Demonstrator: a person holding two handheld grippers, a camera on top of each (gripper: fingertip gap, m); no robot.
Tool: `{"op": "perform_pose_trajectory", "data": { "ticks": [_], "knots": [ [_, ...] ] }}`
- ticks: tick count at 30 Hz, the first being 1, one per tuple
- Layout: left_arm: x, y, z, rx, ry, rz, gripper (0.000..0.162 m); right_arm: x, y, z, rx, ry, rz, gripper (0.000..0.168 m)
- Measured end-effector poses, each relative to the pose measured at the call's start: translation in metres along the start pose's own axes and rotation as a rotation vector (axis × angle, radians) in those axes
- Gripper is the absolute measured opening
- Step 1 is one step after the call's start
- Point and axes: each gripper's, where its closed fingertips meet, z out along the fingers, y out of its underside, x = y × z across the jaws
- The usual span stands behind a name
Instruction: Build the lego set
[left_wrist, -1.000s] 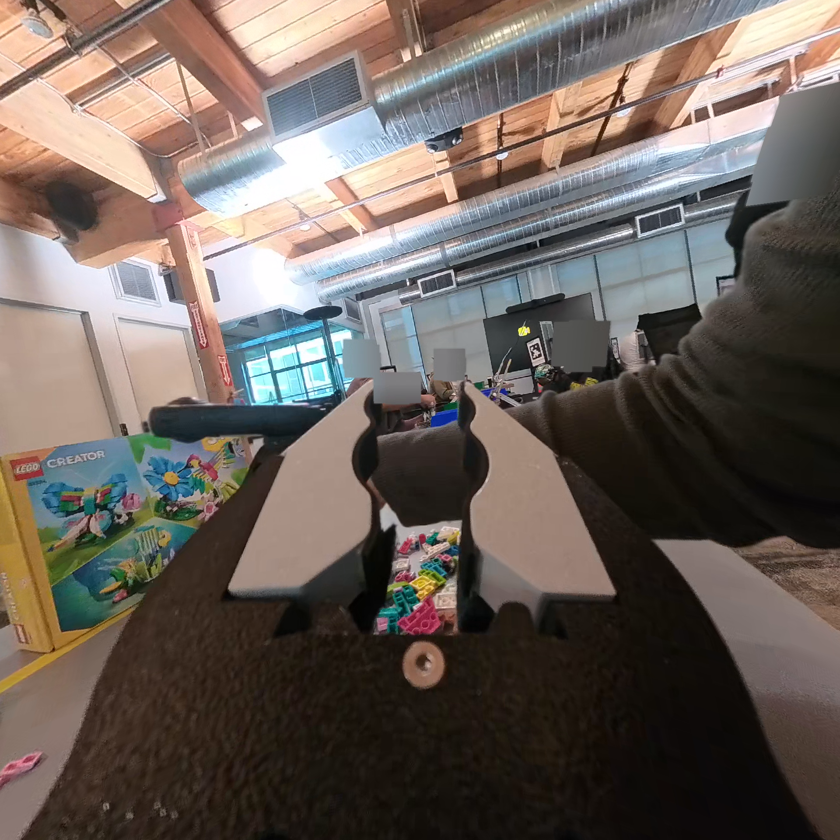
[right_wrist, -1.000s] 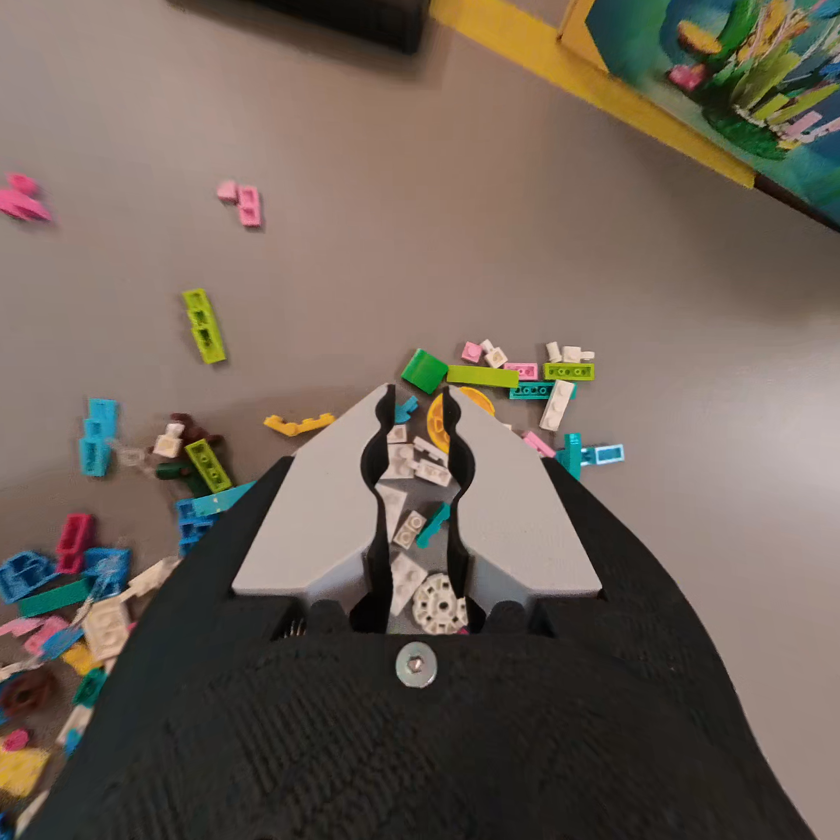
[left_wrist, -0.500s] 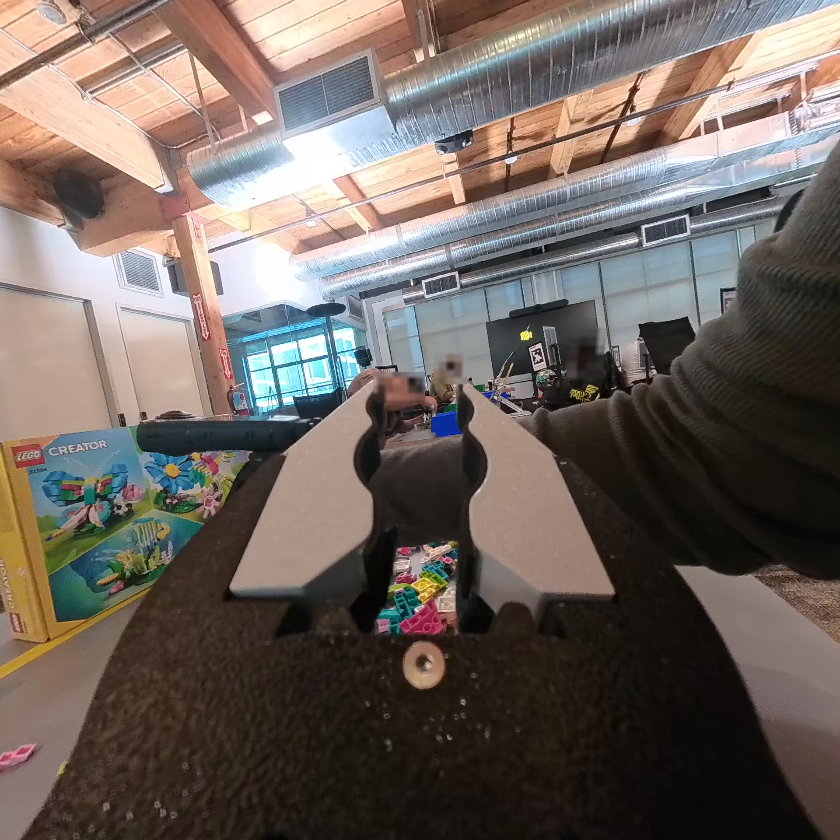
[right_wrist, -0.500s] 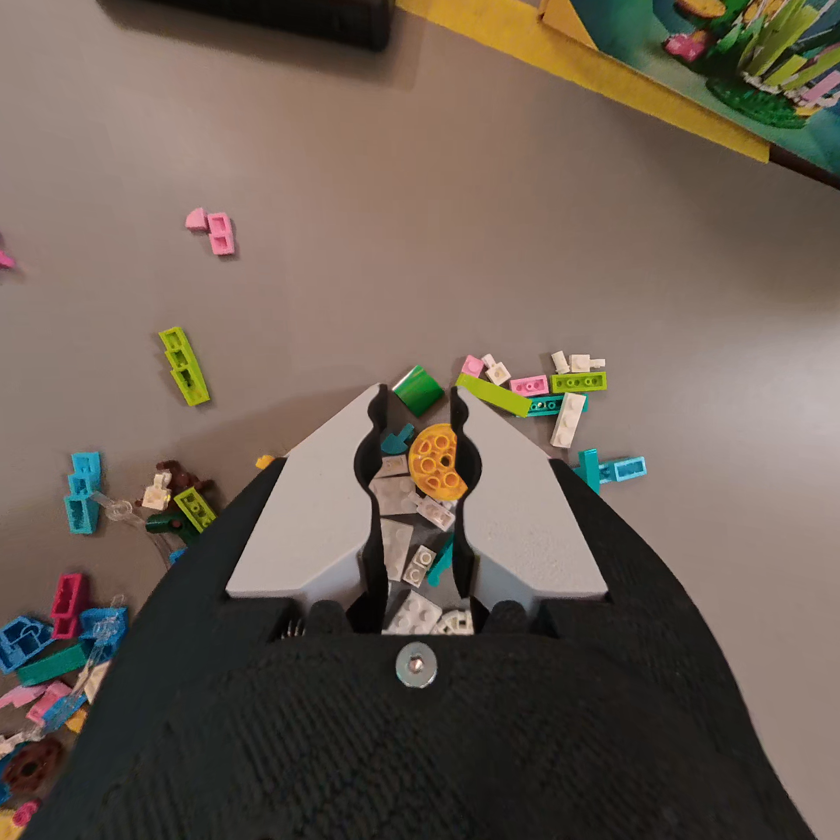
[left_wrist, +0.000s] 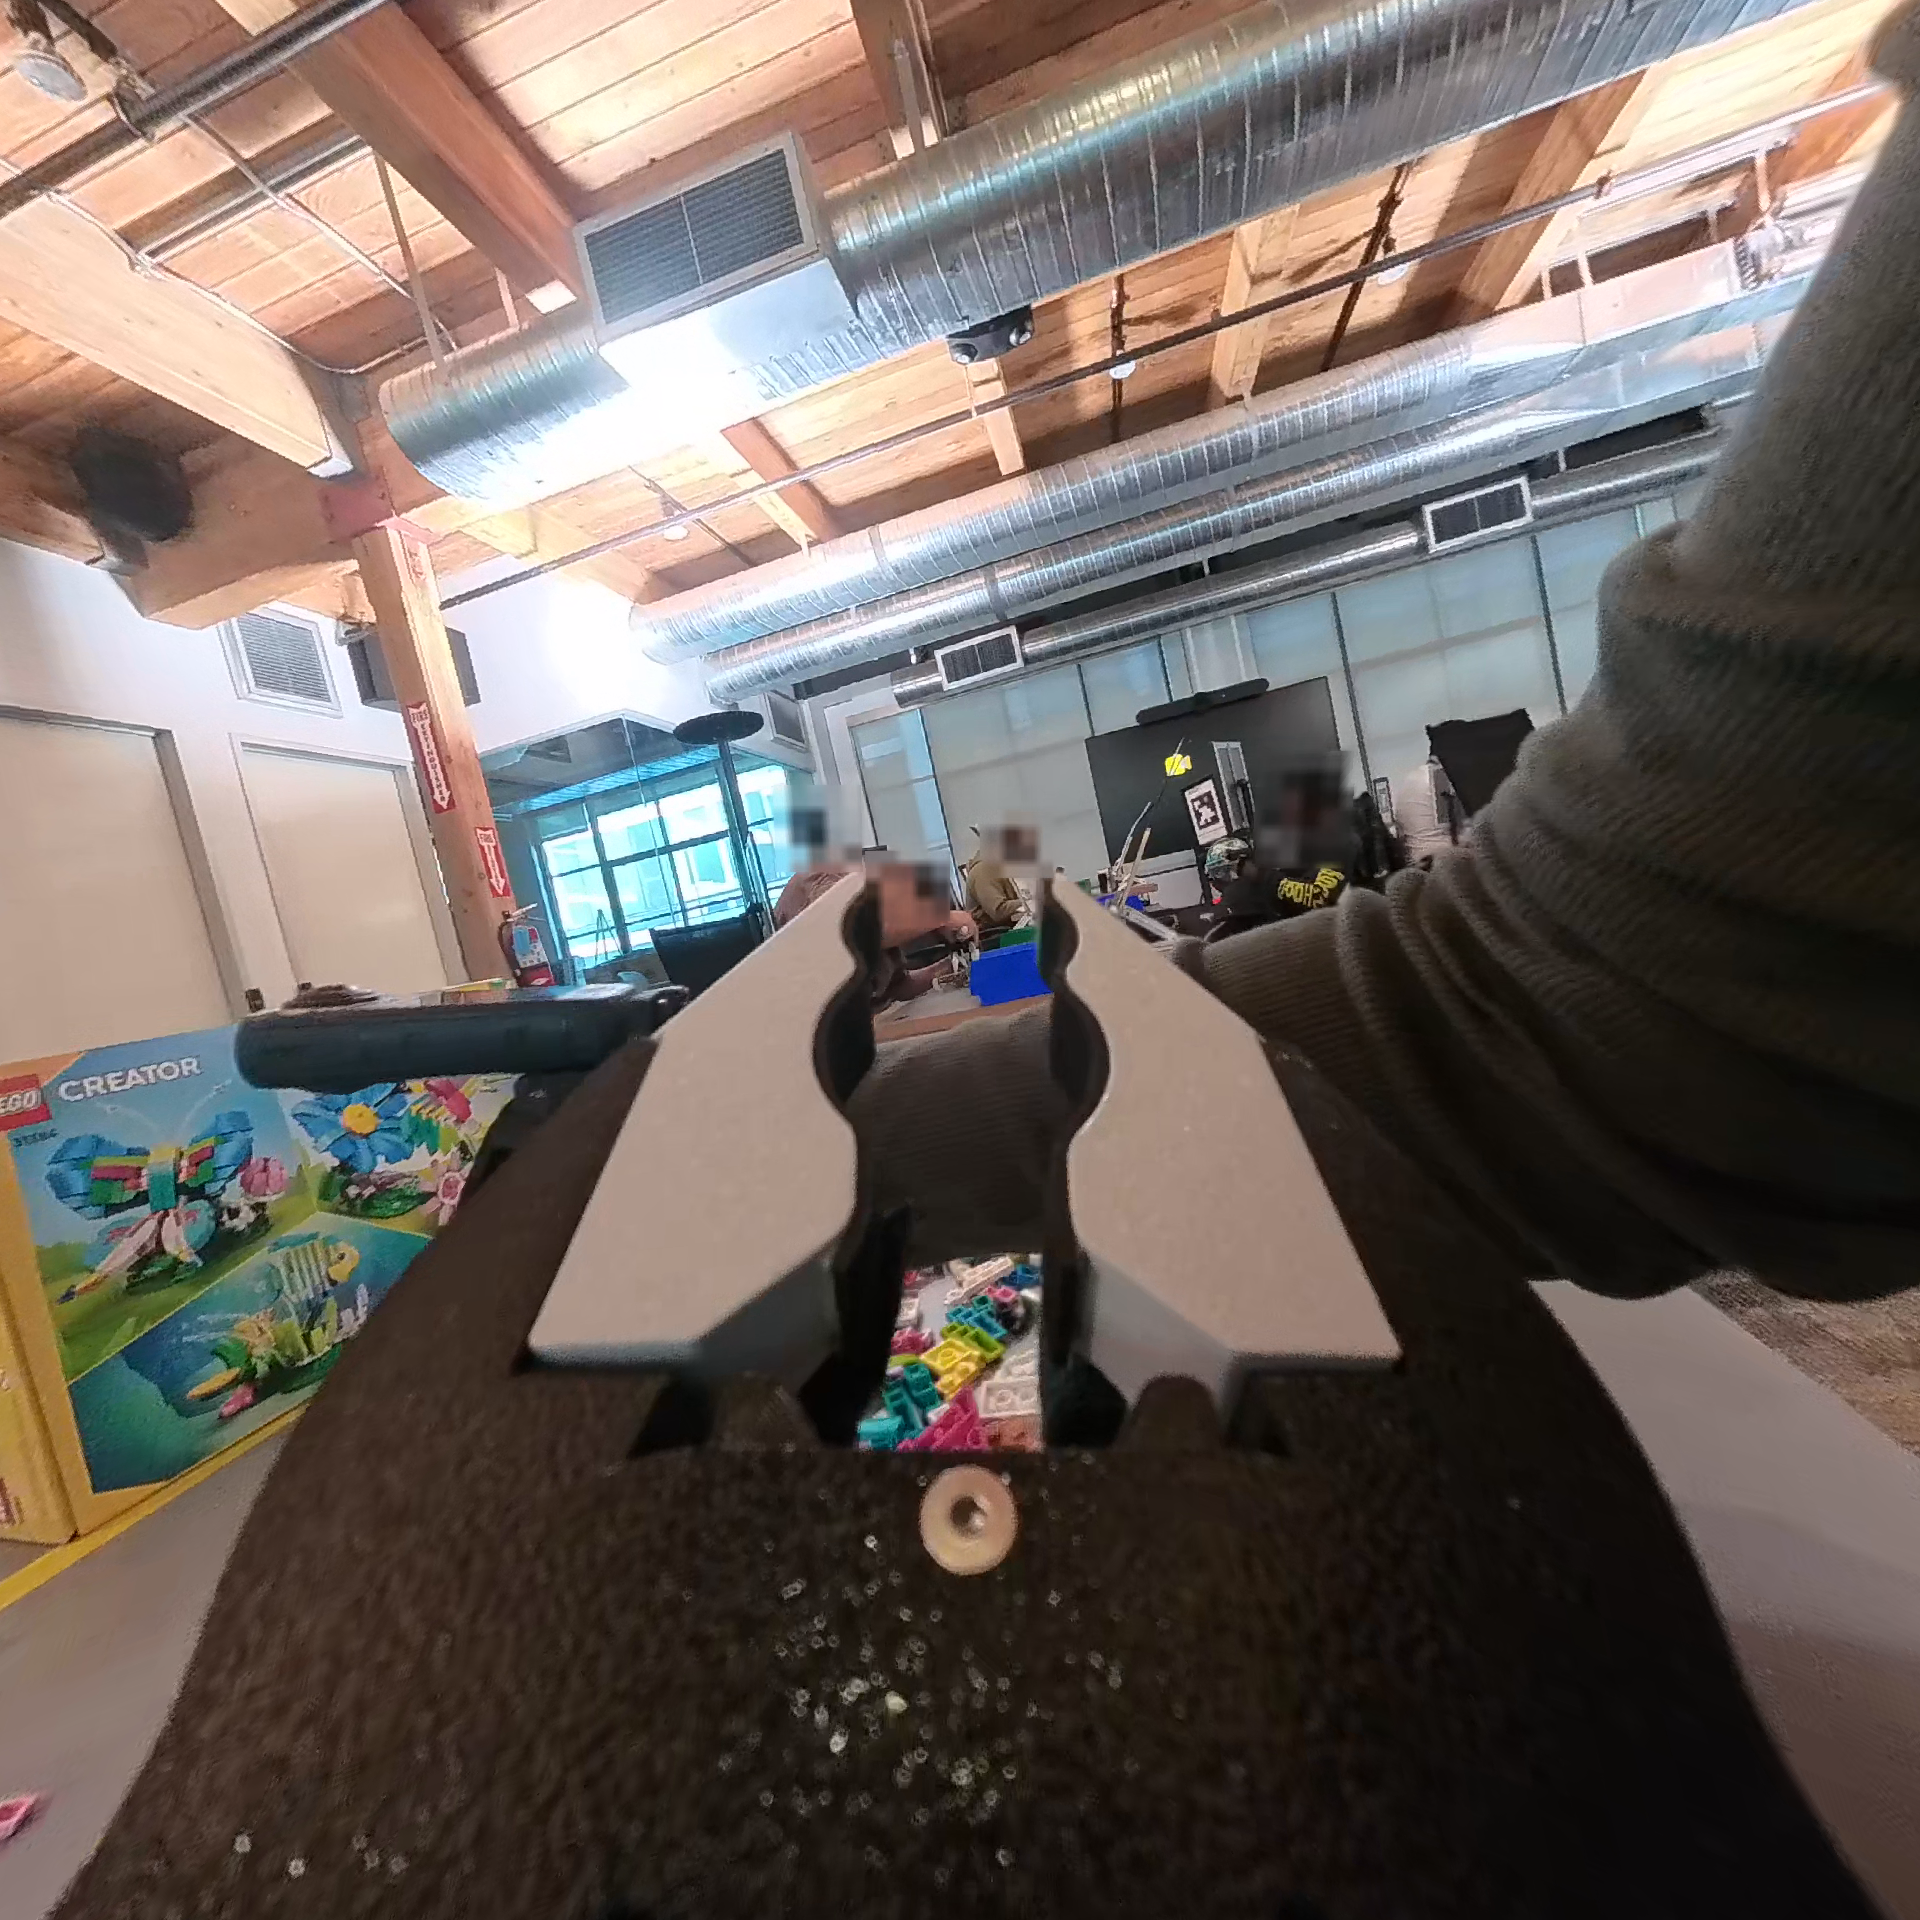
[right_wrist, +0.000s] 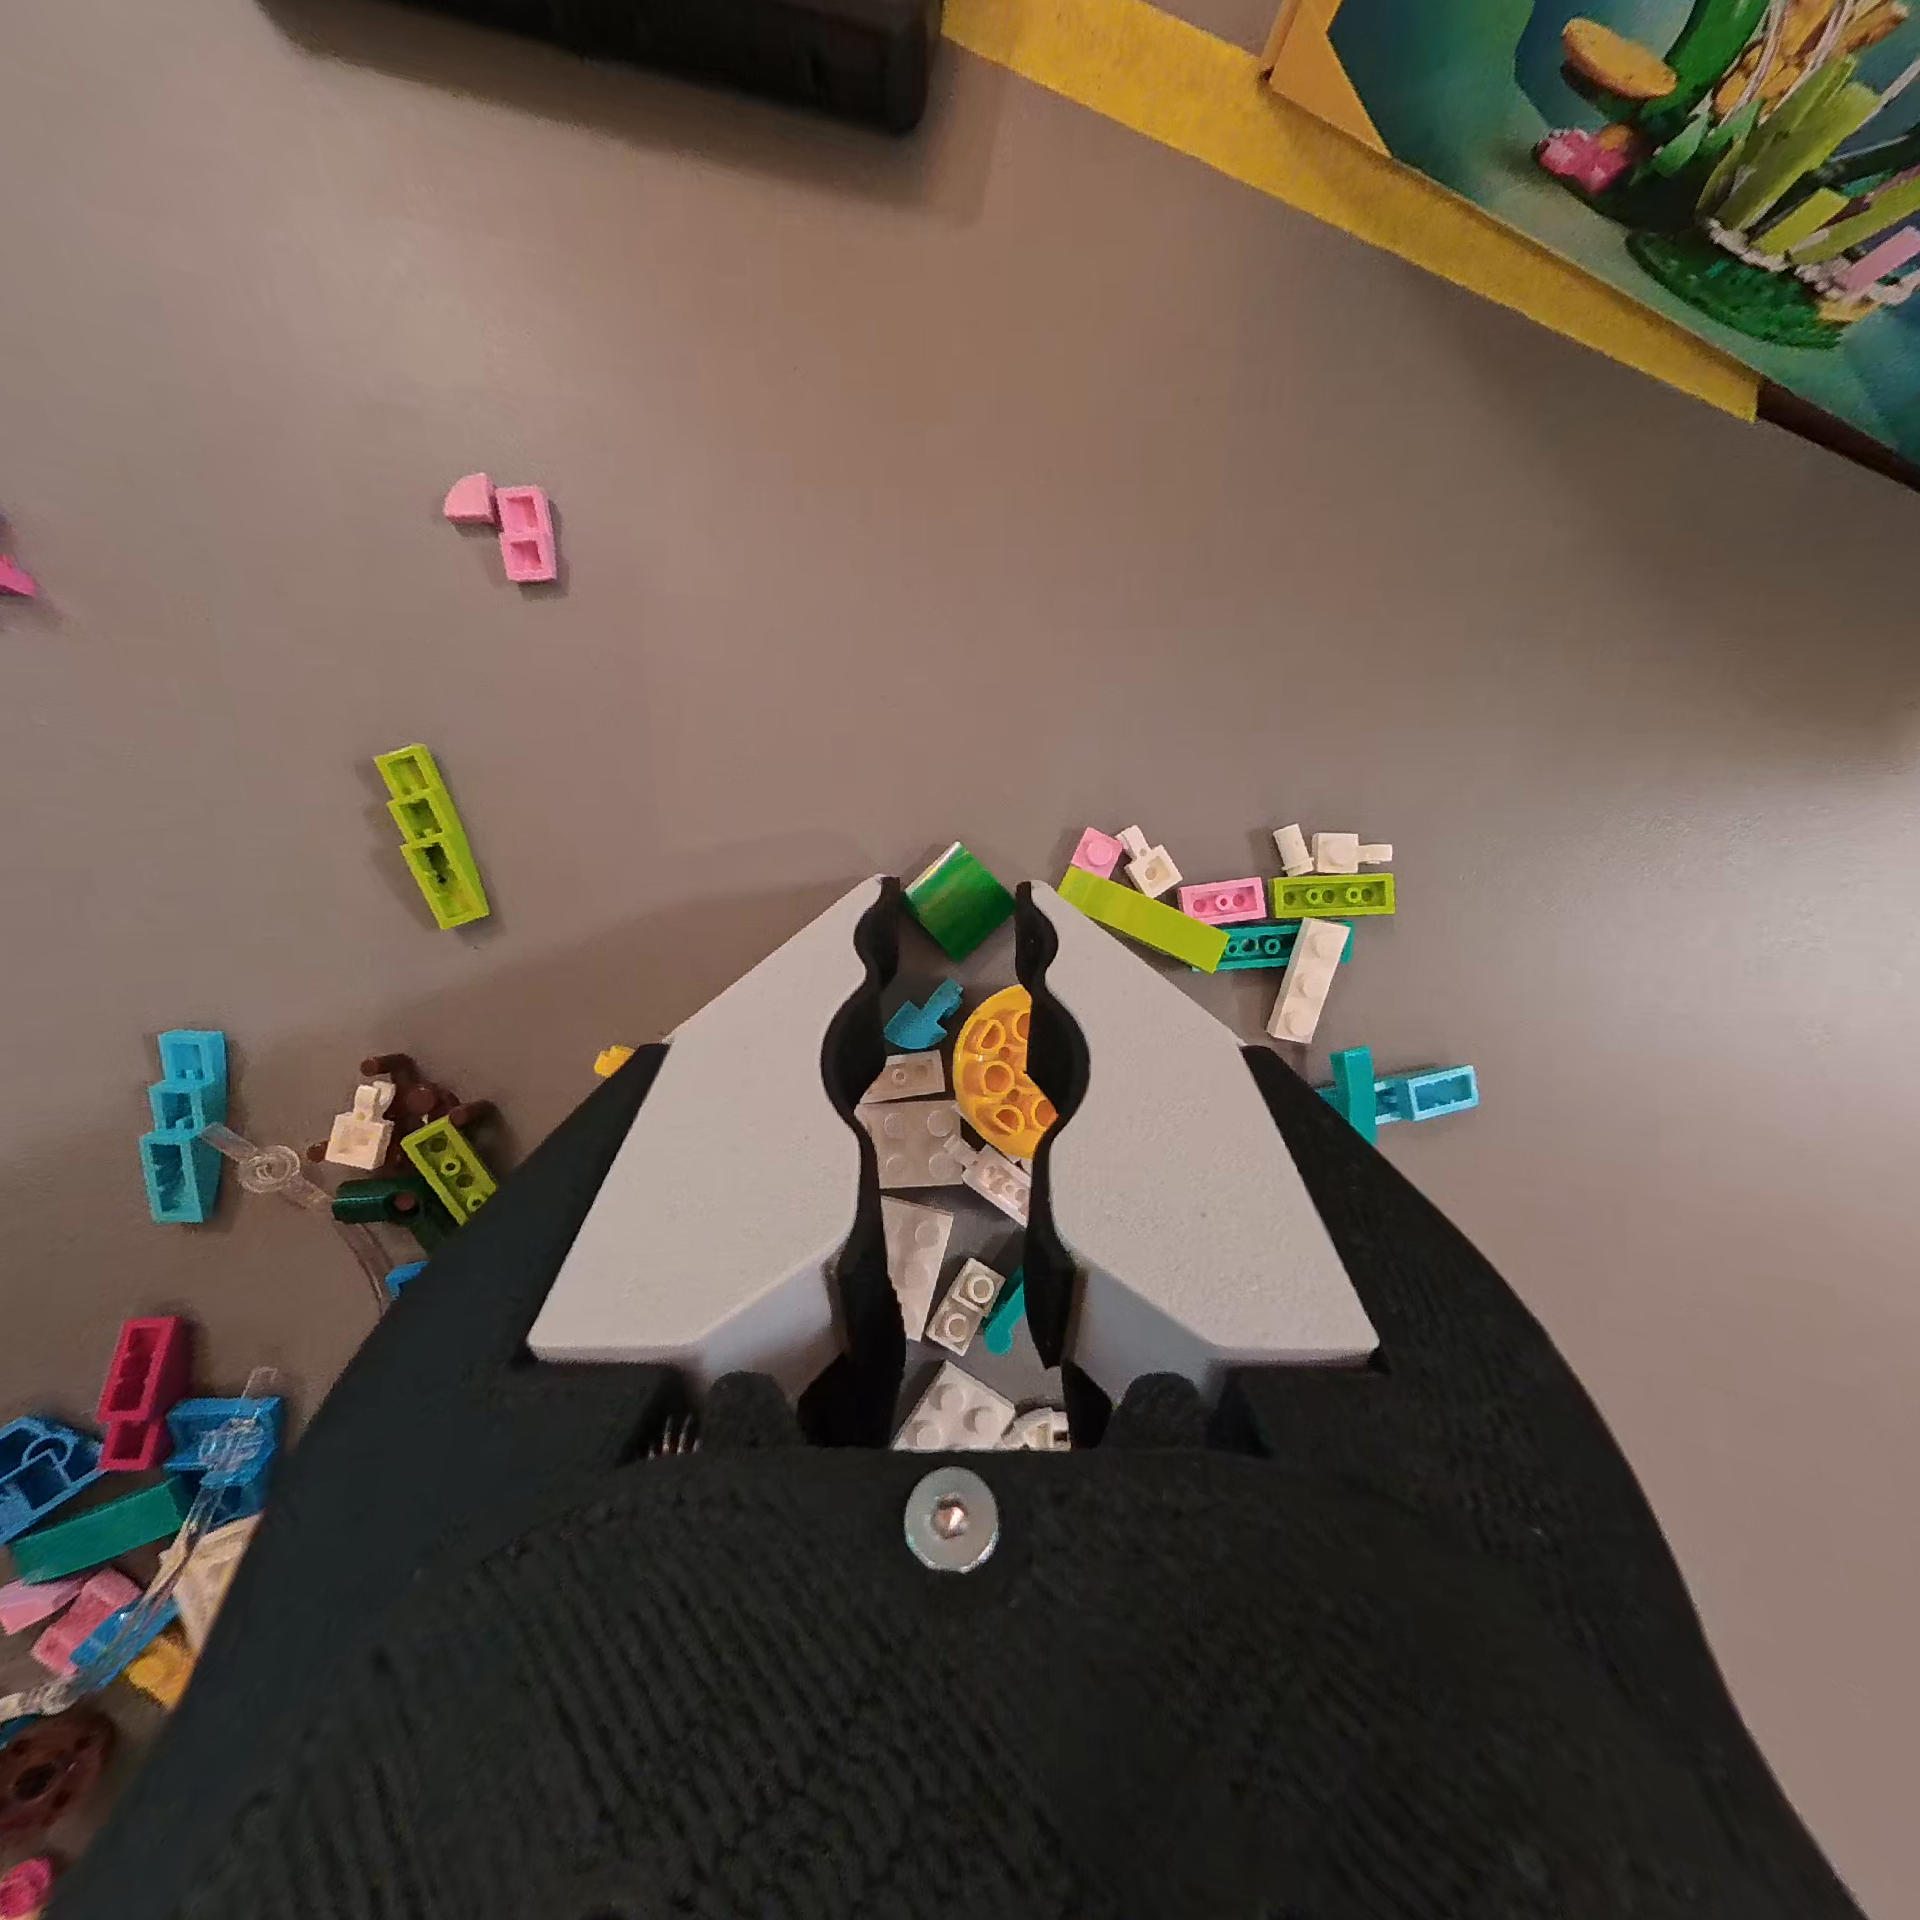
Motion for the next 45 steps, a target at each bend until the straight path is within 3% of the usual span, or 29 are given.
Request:
{"op": "perform_pose_trajectory", "data": {
  "ticks": [6, 12, 15, 20, 23, 26, 32, 36, 40, 45],
  "knots": [
    [-0.004, -0.002, -0.001, 0.005, -0.014, -0.006, 0.026, 0.001, -0.006, -0.003, 0.002, 0.069, -0.097, 0.021],
    [-0.003, -0.009, -0.003, 0.037, -0.020, 0.012, 0.021, -0.032, -0.049, -0.015, 0.079, 0.020, -0.217, 0.021],
    [-0.001, -0.012, -0.003, 0.049, -0.015, 0.018, 0.019, -0.076, -0.079, -0.024, 0.153, -0.110, -0.333, 0.021],
    [-0.002, -0.012, -0.003, 0.049, -0.015, 0.018, 0.019, -0.187, -0.124, -0.065, 0.382, -0.549, -0.480, 0.021],
    [-0.001, -0.012, -0.003, 0.051, -0.013, 0.021, 0.018, -0.242, -0.131, -0.105, 0.594, -0.777, -0.693, 0.021],
    [0.000, -0.013, -0.003, 0.054, -0.010, 0.026, 0.018, -0.270, -0.133, -0.133, 0.763, -0.847, -0.861, 0.021],
    [-0.001, -0.013, -0.003, 0.054, -0.011, 0.025, 0.017, -0.286, -0.137, -0.162, 0.945, -0.876, -0.966, 0.021],
    [0.000, -0.013, -0.003, 0.054, -0.007, 0.028, 0.017, -0.290, -0.134, -0.153, 0.915, -0.841, -1.009, 0.021],
    [0.000, -0.015, -0.003, 0.062, -0.007, 0.040, 0.015, -0.285, -0.135, -0.112, 0.773, -0.706, -1.034, 0.021],
    [0.000, -0.018, -0.004, 0.072, -0.009, 0.059, 0.014, -0.290, -0.127, -0.074, 0.644, -0.685, -1.027, 0.021]
  ]
}}
